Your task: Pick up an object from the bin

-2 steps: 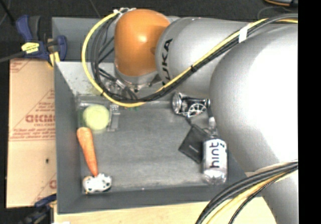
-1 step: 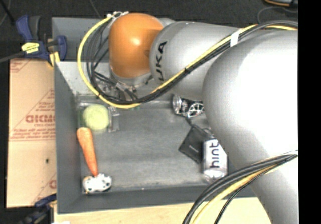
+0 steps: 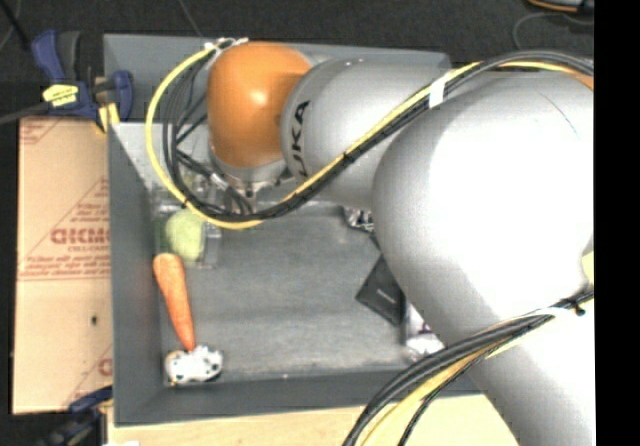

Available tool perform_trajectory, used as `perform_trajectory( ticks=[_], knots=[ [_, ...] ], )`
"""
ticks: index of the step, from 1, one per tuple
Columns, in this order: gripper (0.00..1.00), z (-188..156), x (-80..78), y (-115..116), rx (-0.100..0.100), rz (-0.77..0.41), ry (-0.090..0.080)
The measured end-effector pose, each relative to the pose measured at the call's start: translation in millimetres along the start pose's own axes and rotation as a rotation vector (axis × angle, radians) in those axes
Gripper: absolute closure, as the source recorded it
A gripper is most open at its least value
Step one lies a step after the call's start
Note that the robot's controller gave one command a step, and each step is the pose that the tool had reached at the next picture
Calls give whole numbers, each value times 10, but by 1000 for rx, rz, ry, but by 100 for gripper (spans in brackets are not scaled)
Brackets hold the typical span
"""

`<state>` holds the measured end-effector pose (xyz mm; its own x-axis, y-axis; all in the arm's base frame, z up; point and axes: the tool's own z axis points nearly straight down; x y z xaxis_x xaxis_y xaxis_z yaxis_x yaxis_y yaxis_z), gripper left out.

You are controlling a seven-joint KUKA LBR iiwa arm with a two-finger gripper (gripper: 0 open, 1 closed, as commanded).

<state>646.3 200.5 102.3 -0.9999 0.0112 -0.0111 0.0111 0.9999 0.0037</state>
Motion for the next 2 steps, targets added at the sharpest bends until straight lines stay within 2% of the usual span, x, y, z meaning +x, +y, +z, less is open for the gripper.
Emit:
perform_trajectory(
  ticks=[1,2],
  knots=[
    [100,212,-75,186,-2,-70,-21],
    [100,212,-75,185,-2,-69,-21]
  ],
)
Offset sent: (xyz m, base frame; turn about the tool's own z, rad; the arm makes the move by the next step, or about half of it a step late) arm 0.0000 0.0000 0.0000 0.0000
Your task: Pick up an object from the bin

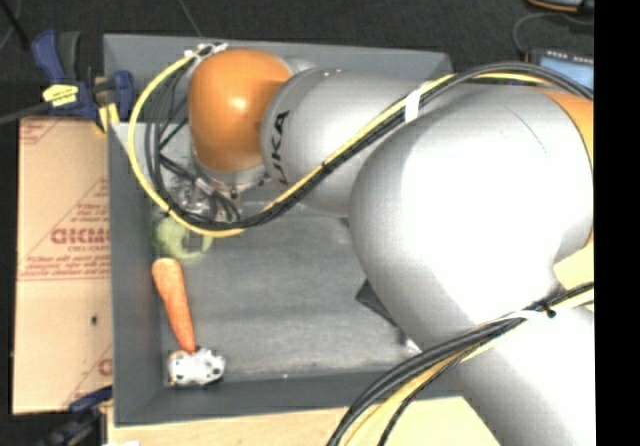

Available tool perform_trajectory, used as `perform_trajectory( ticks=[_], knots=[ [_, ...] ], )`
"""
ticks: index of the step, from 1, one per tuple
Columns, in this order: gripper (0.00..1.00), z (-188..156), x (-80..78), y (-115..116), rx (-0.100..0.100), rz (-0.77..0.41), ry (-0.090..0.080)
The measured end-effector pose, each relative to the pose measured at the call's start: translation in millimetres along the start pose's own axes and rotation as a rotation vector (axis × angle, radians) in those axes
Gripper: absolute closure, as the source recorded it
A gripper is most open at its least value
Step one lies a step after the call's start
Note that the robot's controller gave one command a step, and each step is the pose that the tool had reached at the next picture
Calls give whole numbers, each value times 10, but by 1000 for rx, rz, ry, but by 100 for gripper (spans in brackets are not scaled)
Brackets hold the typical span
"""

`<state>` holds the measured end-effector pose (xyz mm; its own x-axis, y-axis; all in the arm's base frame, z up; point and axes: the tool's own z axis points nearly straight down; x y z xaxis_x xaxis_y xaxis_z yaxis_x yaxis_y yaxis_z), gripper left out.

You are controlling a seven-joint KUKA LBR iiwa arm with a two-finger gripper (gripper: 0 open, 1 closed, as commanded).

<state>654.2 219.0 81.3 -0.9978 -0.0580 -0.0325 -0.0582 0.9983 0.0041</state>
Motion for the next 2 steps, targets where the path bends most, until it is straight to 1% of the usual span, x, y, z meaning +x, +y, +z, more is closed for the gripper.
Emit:
perform_trajectory(
  ticks=[1,2],
  knots=[
    [100,-31,6,-3,0,0,0],
    [100,-139,4,-6,0,1,-1]
  ],
)
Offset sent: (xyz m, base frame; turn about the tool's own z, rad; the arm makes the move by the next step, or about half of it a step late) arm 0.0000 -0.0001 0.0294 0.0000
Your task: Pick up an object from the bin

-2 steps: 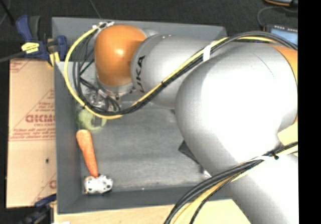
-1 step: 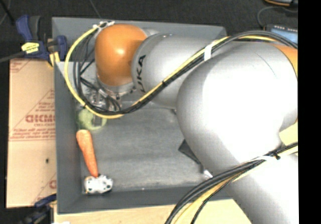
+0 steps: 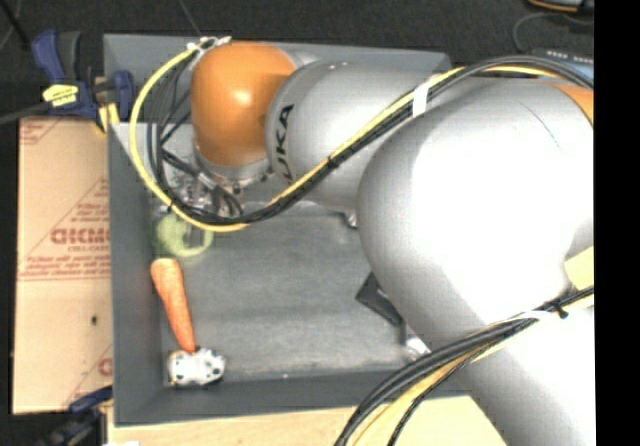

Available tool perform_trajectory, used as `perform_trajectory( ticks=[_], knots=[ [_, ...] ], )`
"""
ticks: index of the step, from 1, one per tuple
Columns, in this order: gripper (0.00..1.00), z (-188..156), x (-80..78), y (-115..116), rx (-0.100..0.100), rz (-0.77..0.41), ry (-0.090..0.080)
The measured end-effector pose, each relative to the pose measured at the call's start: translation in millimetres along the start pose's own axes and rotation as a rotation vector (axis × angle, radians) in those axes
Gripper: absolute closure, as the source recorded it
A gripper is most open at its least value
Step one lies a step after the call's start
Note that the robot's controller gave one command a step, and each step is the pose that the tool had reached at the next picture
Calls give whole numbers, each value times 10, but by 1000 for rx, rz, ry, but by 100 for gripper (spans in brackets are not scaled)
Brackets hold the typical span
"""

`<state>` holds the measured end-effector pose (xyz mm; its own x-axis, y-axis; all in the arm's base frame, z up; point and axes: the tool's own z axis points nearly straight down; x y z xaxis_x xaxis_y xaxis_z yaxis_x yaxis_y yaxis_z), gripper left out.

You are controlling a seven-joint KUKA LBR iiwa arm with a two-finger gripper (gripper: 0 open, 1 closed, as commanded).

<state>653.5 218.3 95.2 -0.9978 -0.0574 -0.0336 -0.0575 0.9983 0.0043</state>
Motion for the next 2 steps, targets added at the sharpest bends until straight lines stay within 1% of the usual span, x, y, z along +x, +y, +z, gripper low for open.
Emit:
perform_trajectory(
  ticks=[1,2],
  knots=[
    [100,-65,-8,1,-1,0,-2],
    [100,-154,8,-5,1,0,5]
  ],
)
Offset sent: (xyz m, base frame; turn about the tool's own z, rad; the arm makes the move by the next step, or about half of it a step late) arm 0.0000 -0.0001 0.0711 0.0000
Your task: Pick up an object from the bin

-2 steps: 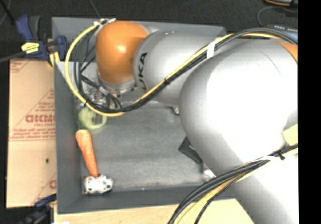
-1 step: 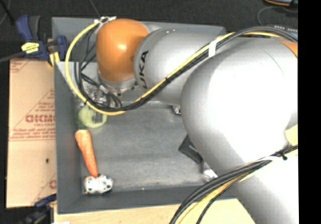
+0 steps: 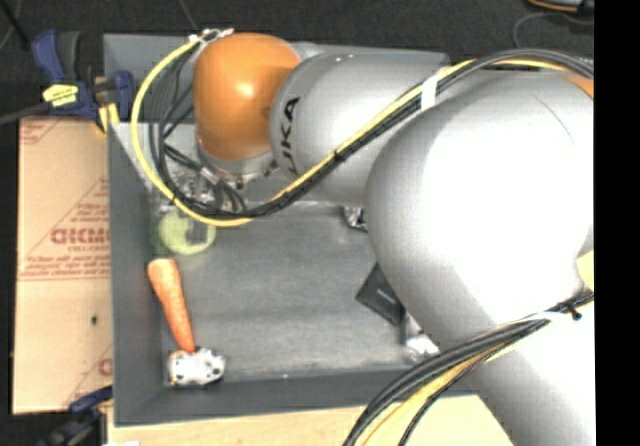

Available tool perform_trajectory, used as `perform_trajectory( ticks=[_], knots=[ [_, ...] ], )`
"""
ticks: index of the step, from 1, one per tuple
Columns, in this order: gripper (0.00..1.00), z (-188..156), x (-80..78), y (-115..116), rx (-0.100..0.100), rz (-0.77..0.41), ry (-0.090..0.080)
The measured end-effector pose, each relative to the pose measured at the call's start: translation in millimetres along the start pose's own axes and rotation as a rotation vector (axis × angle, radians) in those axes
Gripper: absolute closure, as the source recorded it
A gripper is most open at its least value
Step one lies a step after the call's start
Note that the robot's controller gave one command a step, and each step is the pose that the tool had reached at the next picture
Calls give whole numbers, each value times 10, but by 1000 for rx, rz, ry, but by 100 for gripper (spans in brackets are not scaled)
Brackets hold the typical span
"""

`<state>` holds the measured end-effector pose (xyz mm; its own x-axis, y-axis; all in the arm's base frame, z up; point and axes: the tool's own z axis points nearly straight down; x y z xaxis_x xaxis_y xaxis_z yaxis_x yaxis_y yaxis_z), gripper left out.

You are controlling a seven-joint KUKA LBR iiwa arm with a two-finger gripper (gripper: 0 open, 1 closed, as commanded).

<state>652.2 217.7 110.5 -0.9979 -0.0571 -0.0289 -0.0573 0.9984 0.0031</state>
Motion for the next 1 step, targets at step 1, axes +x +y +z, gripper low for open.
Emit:
perform_trajectory(
  ticks=[1],
  knots=[
    [100,-199,-2,-1,0,0,1]
  ],
)
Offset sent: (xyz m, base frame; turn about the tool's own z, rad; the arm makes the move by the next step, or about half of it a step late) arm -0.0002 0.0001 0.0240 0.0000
